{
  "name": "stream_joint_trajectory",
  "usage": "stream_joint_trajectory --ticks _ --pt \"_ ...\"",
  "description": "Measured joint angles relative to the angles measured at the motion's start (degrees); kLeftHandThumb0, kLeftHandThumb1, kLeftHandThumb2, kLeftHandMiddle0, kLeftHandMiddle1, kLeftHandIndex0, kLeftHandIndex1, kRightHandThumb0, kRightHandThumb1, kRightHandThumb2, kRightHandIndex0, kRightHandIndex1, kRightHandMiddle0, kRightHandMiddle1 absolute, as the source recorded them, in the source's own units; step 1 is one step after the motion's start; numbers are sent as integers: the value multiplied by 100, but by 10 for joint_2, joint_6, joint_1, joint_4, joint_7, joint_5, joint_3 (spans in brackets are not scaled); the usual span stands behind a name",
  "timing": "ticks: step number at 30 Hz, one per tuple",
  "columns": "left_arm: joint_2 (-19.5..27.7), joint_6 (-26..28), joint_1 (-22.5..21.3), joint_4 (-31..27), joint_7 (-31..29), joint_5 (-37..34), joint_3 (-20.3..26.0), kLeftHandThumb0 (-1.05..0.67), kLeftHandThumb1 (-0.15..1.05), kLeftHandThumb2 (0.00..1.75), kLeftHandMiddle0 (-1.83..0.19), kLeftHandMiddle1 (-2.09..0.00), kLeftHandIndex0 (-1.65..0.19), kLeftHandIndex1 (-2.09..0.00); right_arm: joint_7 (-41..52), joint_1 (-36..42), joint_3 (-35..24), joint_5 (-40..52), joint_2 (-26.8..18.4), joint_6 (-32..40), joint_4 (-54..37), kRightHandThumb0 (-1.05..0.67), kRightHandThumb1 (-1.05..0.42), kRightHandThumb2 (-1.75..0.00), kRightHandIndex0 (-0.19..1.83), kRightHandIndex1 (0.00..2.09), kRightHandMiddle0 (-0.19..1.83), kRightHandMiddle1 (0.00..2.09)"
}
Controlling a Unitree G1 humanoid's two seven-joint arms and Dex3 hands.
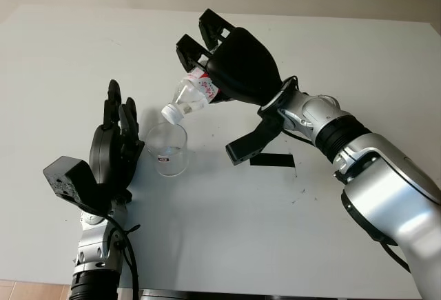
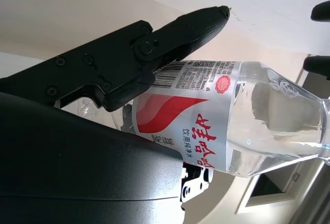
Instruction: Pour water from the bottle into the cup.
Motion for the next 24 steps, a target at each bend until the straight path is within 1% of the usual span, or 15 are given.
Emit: stream_joint_trajectory --ticks 3,8,17,19,21,22,23,24 --pt "0 0 0 0 0 0 0 -79 105 76 11 -6 17 -6 -7 -1 6 -5 0 10 0 -34 -104 -6 108 209 71 209" --pt "0 0 -1 1 1 0 0 -78 105 76 11 -6 17 -6 -15 -2 11 -9 0 19 -1 -35 -105 -8 108 209 70 209" --pt "0 -4 -4 6 1 0 0 -78 105 76 11 -5 17 -6 -29 -2 16 -12 0 20 -1 -36 -105 -10 110 209 71 209" --pt "0 -4 -4 6 1 0 0 -78 105 76 11 -6 17 -6 -31 -2 16 -11 0 19 -1 -34 -104 -10 110 209 73 209" --pt "0 -4 -4 6 1 0 0 -79 105 76 11 -6 17 -6 -23 -2 10 4 0 5 -1 -31 -104 -9 110 209 77 209" --pt "0 -4 -4 6 1 0 0 -79 105 76 11 -6 16 -6 -4 -1 -3 31 1 -14 0 -22 -104 -9 108 209 78 209" --pt "0 -4 -4 6 1 0 0 -79 105 76 11 -6 16 -6 22 2 -26 67 3 -35 -1 -19 -105 -10 108 209 78 209" --pt "0 -5 -4 6 1 0 0 -79 105 76 11 -6 16 -6 52 6 -51 107 5 -54 -2 -15 -102 -20 108 209 80 209"
